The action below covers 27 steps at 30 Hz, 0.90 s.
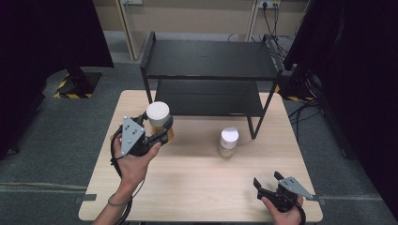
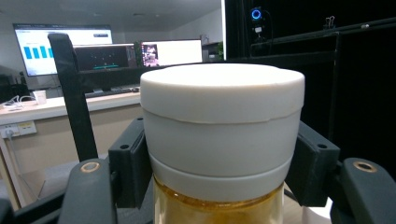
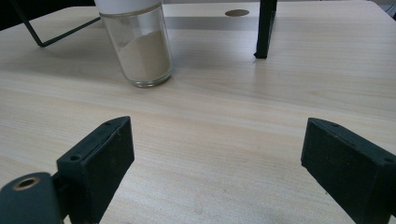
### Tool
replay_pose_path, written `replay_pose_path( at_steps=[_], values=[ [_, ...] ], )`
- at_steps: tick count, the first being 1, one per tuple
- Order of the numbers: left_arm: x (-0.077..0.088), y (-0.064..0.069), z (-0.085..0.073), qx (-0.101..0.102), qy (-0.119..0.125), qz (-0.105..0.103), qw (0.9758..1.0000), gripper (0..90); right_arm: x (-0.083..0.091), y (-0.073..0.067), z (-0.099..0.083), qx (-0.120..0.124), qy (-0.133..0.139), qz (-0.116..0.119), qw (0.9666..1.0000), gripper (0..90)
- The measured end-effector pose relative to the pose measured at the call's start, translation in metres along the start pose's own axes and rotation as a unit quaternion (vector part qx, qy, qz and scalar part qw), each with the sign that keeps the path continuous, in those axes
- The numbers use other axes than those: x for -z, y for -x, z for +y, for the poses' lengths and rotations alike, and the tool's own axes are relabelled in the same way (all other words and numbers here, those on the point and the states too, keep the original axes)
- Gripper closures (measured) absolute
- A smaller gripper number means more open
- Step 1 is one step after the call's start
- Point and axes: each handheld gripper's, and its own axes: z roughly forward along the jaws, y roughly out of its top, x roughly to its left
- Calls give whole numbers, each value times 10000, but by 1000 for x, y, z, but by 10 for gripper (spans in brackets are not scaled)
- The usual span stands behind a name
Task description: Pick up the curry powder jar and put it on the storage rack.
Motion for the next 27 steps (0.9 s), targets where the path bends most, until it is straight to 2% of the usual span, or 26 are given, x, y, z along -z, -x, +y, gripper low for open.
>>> replay_pose_path(
  at_steps=[7, 27],
  values=[
    [-8, 2, 9, 47, 162, 123, 9998, 342, 0, 0, 0, -12, -1, 6, 10000, 97],
    [-34, 2, 47, 93, 400, 335, 9986, 342, 0, 0, 0, -12, 8, 11, 10000, 97]
  ],
)
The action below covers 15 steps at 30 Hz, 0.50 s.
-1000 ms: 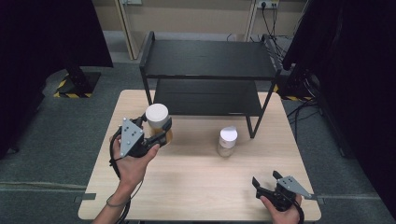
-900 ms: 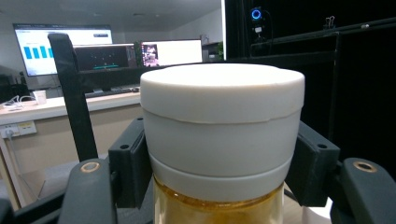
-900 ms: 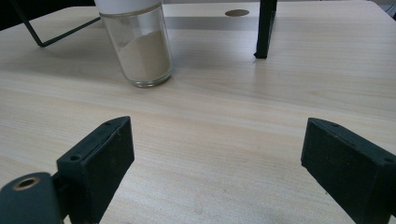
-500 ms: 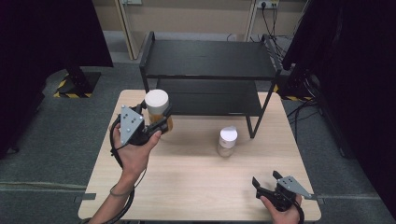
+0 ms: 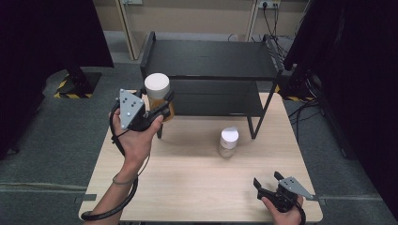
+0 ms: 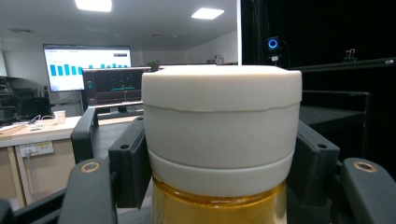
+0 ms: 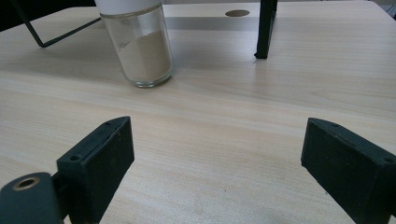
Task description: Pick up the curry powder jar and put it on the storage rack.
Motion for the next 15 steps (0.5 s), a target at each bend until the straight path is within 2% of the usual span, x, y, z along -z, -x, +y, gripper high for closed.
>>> replay_pose_path(
  at_steps=[15],
  values=[
    [-17, -2, 24, 52, 64, 111, 9999, 342, 0, 1, 0, -37, 1, 2, 10000, 98]
  ],
)
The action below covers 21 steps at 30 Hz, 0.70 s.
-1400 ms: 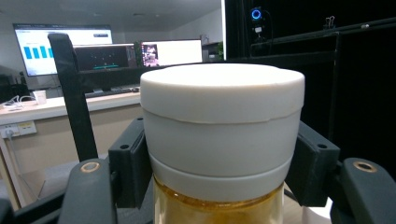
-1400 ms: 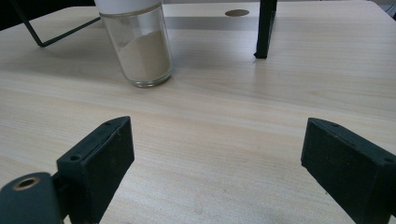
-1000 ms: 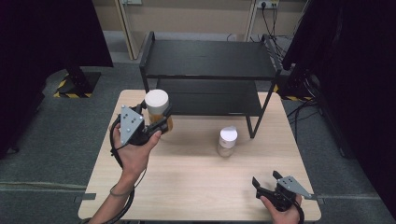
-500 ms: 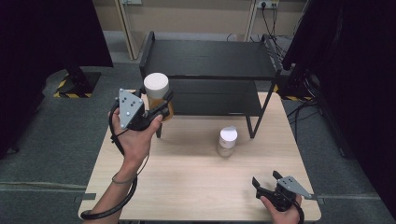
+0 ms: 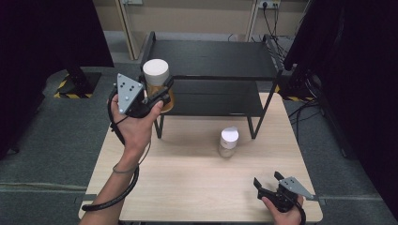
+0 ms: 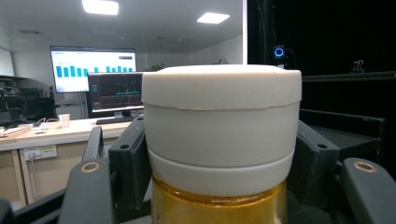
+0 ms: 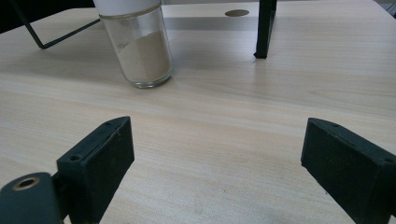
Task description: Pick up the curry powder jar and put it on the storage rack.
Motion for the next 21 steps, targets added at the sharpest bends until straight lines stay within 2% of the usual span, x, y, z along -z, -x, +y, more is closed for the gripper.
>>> replay_pose_path(
  at_steps=[7, 21],
  values=[
    [-10, 0, 10, 37, 67, 57, 10000, 342, 0, 0, 0, 16, -3, 1, 10000, 98],
    [-32, 0, 30, 54, 26, 144, 9999, 342, -1, 1, 1, -1, -24, 14, 10000, 97]
  ],
)
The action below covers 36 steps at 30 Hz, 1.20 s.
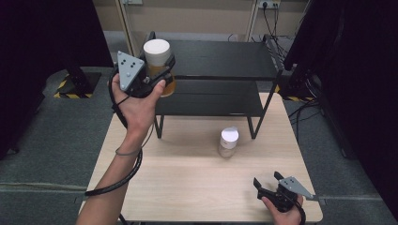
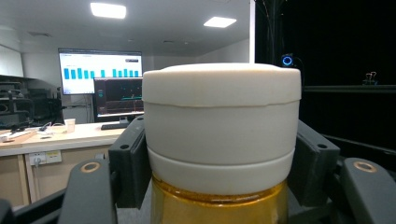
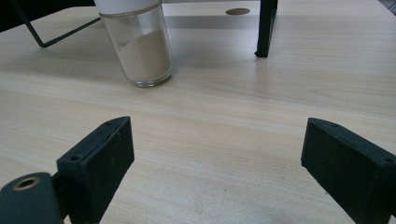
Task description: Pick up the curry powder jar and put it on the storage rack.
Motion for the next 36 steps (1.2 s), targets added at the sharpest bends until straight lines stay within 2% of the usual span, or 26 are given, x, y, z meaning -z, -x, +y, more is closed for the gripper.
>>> replay_pose_path(
  at_steps=[18, 24, 31, 36],
  values=[
    [-39, -2, 21, 160, -48, 61, 9998, 342, -1, 2, 1, -26, -19, 53, 10000, 97],
    [-54, -5, 24, 143, -157, 192, 9996, 342, 0, 3, 0, -45, -2, 75, 10000, 97],
    [-72, -8, 24, 171, -299, 450, 9984, 342, 0, 4, 0, -31, -1, 87, 10000, 98],
    [-83, -11, 21, 96, -347, 517, 9980, 342, 0, 4, 0, -35, -5, 101, 9999, 98]
  ],
)
